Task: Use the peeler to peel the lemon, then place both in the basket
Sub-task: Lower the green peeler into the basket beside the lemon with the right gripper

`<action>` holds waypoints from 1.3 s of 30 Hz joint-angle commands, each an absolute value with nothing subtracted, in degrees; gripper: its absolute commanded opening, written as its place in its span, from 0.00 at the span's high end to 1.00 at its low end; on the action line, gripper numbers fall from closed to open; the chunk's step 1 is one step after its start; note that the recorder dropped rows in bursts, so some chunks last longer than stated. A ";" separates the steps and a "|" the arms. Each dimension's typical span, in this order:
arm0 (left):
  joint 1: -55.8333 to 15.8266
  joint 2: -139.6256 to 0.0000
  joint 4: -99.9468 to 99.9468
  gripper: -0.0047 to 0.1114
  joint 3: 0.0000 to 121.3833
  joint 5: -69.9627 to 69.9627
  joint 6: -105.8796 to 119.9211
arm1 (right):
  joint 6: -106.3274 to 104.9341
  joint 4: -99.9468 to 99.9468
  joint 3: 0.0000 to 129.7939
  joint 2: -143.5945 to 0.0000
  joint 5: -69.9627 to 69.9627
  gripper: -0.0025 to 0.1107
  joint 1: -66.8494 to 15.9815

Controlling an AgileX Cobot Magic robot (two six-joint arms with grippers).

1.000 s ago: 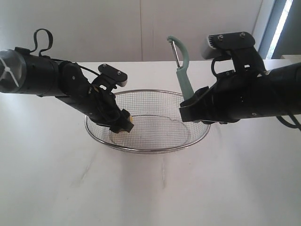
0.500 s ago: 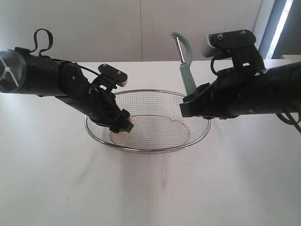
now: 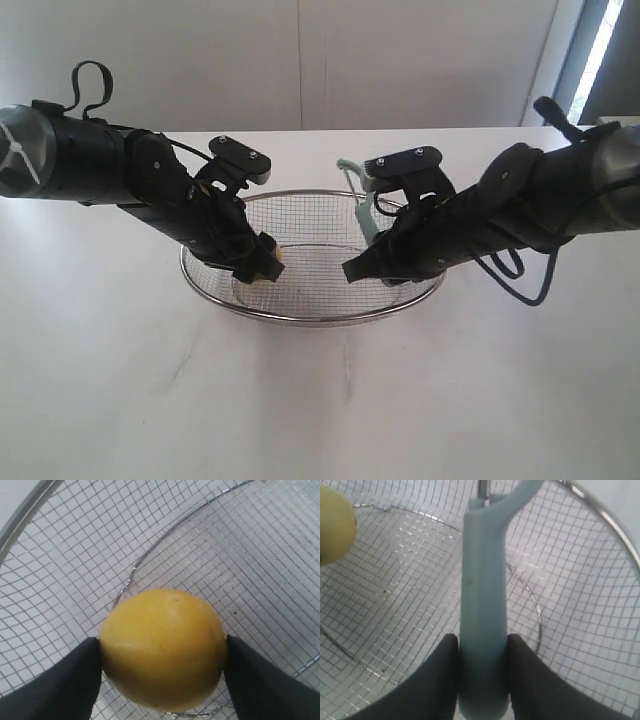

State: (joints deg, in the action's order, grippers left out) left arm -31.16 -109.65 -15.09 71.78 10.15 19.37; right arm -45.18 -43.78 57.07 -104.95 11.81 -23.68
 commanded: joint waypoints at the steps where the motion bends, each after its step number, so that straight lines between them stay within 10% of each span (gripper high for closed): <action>1: -30.98 -109.35 -15.27 0.96 72.12 10.77 19.41 | -48.83 -43.66 58.77 -106.37 15.37 0.98 -23.39; 10: -30.98 -109.35 -15.27 0.96 72.12 10.62 19.41 | -54.29 -43.66 58.77 -106.50 16.36 0.97 -23.39; 19: -30.98 -109.35 -15.27 0.96 72.12 10.62 19.41 | -55.31 -43.66 58.77 -106.50 15.84 0.70 -23.39; 32: -30.98 -109.35 -15.27 0.96 72.12 10.62 19.41 | -55.23 -43.66 58.77 -106.27 14.81 0.59 -23.39; 39: -30.98 -109.35 -15.27 0.49 72.12 10.62 19.41 | -53.79 -43.66 58.77 -104.05 13.88 0.59 -23.39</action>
